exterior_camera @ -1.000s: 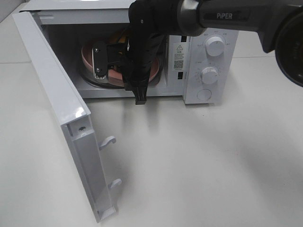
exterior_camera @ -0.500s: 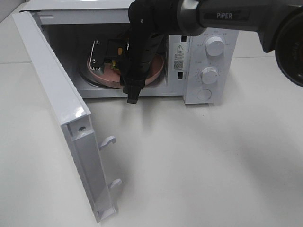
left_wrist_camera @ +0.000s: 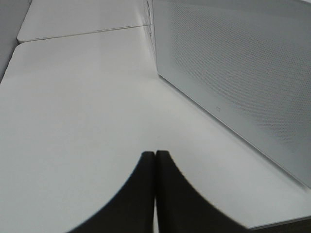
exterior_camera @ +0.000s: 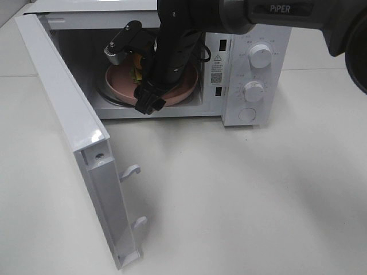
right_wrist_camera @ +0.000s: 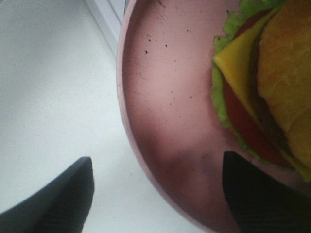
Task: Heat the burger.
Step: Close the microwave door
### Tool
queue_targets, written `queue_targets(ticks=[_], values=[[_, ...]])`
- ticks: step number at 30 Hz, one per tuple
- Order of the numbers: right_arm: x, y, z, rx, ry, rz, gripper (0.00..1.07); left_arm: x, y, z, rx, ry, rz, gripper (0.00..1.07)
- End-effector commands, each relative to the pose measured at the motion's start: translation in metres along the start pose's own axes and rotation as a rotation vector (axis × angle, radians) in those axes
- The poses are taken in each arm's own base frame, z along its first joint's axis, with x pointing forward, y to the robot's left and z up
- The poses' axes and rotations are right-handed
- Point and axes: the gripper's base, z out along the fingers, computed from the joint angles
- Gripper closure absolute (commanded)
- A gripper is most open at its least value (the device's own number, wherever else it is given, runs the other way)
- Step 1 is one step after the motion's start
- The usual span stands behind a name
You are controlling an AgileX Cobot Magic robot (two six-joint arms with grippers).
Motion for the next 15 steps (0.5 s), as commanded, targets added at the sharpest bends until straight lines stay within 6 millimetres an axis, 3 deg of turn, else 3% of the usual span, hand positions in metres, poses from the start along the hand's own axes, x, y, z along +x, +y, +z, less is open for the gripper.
queue_targets(ticks=[1,15], values=[[0.0024,-0.0022,-0.0042,-0.009,0.03,0.104,0.33,0.0006,-0.0009,-0.0024,0.007,-0.029,-0.002,1.06],[0.0042,-0.002,-0.0124,-0.023,0.07,0.216,0.32,0.0006,-0.0009,-0.0024,0.007,-0.029,-0.002,1.06]])
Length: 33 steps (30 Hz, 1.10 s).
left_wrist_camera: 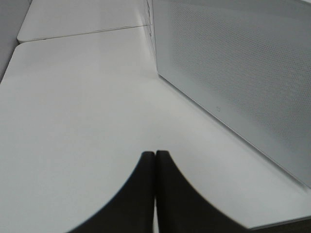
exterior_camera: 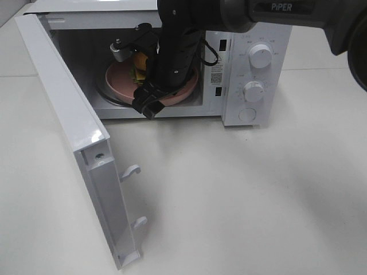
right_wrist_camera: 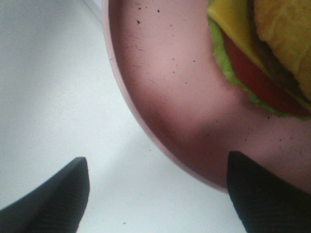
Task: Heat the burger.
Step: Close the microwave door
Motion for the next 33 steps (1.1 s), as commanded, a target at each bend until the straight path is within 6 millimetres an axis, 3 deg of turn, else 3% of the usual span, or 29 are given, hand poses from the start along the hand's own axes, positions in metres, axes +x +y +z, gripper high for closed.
queue_targets(ticks=[1,16,25,33], values=[[0.0,-0.003,-0.01,-0.002,0.017,0.041,0.32,0.001,-0.001,-0.002,0.007,-0.029,-0.002,1.06],[0.007,-0.002,-0.012,-0.019,0.093,0.103,0.32,0.001,-0.001,-0.002,0.007,-0.029,-0.002,1.06],[0.0,-0.006,-0.048,-0.016,0.066,0.151,0.32,0.001,-0.001,-0.002,0.007,-0.029,-0.002,1.06],[0.006,0.0,-0.05,-0.077,0.133,0.202,0.32,0.001,-0.001,-0.002,0.007,-0.029,-0.002,1.06]])
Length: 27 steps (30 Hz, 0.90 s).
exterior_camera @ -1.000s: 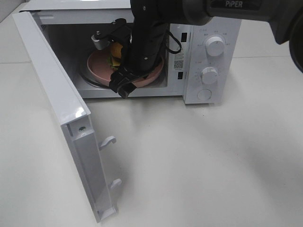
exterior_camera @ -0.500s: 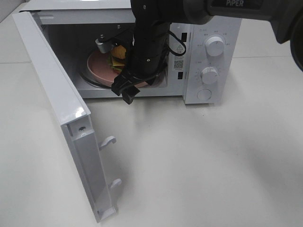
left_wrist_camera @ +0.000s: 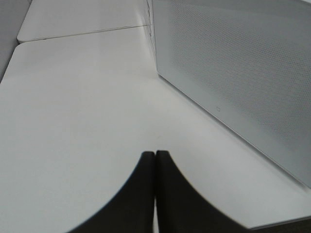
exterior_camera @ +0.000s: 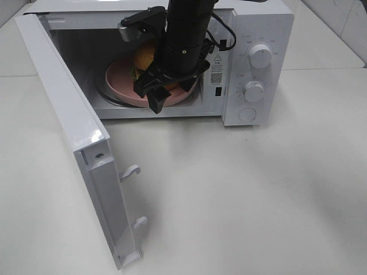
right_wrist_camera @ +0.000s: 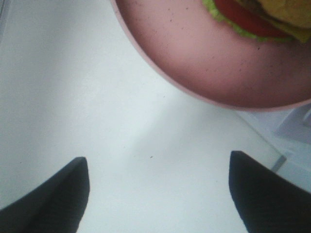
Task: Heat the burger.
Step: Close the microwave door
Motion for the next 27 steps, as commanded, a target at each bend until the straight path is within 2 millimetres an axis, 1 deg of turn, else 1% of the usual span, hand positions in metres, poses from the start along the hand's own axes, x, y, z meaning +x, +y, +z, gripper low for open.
queue_targets(ticks=[1,8,9,10,11,12,13,14,15,16,18,19,20,21,22,23,24,25,26,27], values=[[0.003,0.003,-0.004,-0.049,0.038,0.044,0.33,0.001,-0.001,-0.002,0.007,-0.029,-0.002,1.06],[0.01,0.006,-0.009,-0.083,0.117,0.075,0.33,0.001,-0.001,-0.002,0.007,-0.029,-0.002,1.06],[0.011,0.005,-0.012,-0.081,0.127,0.08,0.33,0.001,-0.001,-0.002,0.007,-0.029,-0.002,1.06],[0.013,0.004,-0.019,-0.077,0.141,0.081,0.33,0.001,-0.001,-0.002,0.007,-0.029,-0.002,1.06],[0.013,0.004,-0.019,-0.077,0.141,0.081,0.33,0.001,-0.001,-0.002,0.007,-0.029,-0.002,1.06],[0.014,0.004,-0.032,-0.077,0.143,0.075,0.33,0.001,-0.001,-0.002,0.007,-0.029,-0.002,1.06],[0.014,0.004,-0.032,-0.077,0.143,0.075,0.33,0.001,-0.001,-0.002,0.007,-0.029,-0.002,1.06],[0.015,0.004,-0.037,-0.078,0.143,0.072,0.33,0.001,-0.001,-0.002,0.007,-0.029,-0.002,1.06],[0.015,0.004,-0.05,-0.079,0.119,0.076,0.33,0.001,-0.001,-0.002,0.007,-0.029,-0.002,1.06],[0.015,0.004,-0.05,-0.079,0.119,0.076,0.33,0.001,-0.001,-0.002,0.007,-0.029,-0.002,1.06],[0.019,0.003,-0.066,-0.072,0.103,0.078,0.33,0.001,-0.001,-0.002,0.007,-0.029,-0.002,1.06],[0.019,0.003,-0.066,-0.072,0.103,0.078,0.33,0.001,-0.001,-0.002,0.007,-0.029,-0.002,1.06],[0.024,0.003,-0.075,-0.063,0.099,0.074,0.33,0.001,-0.001,-0.002,0.007,-0.029,-0.002,1.06],[0.024,0.003,-0.075,-0.063,0.099,0.074,0.33,0.001,-0.001,-0.002,0.007,-0.029,-0.002,1.06],[0.031,0.002,-0.085,-0.047,0.098,0.072,0.33,0.001,-0.001,-0.002,0.007,-0.029,-0.002,1.06],[0.035,0.001,-0.09,-0.032,0.1,0.072,0.33,0.001,-0.001,-0.002,0.007,-0.029,-0.002,1.06],[0.035,0.001,-0.09,-0.032,0.1,0.072,0.33,0.001,-0.001,-0.002,0.007,-0.029,-0.002,1.06],[0.043,-0.004,-0.098,0.0,0.103,0.086,0.33,0.001,-0.001,-0.002,0.007,-0.029,-0.002,1.06],[0.048,-0.008,-0.103,0.007,0.103,0.101,0.33,0.001,-0.001,-0.002,0.007,-0.029,-0.002,1.06],[0.048,-0.008,-0.103,0.007,0.103,0.101,0.33,0.001,-0.001,-0.002,0.007,-0.029,-0.002,1.06]])
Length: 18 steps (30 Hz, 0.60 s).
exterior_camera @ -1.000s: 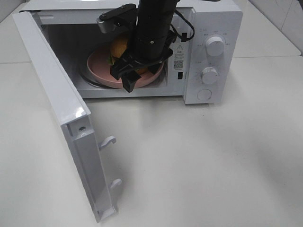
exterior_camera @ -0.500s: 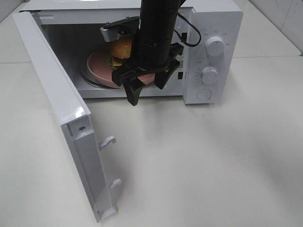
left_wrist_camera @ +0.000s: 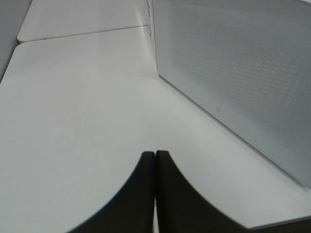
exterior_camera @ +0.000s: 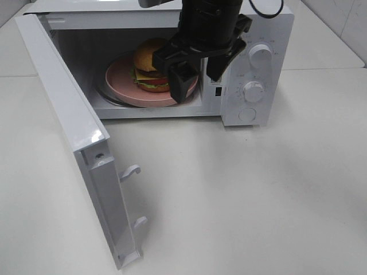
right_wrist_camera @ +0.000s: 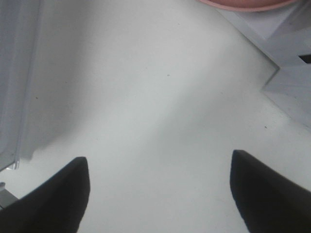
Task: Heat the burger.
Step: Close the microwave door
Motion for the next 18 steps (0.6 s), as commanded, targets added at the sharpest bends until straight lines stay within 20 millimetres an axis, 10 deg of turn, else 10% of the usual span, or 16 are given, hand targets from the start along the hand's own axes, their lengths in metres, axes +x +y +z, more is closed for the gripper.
queue_targets(ticks=[1,12,18], values=[[0.024,-0.022,-0.02,0.042,0.031,0.082,0.33,0.001,-0.001,-0.002,0.007,-0.029,-0.002,1.06],[0.109,-0.113,-0.077,0.142,-0.007,0.452,0.33,0.001,-0.001,-0.002,0.007,-0.029,-0.002,1.06],[0.153,-0.126,-0.103,0.185,-0.036,0.604,0.33,0.001,-0.001,-0.002,0.007,-0.029,-0.002,1.06]])
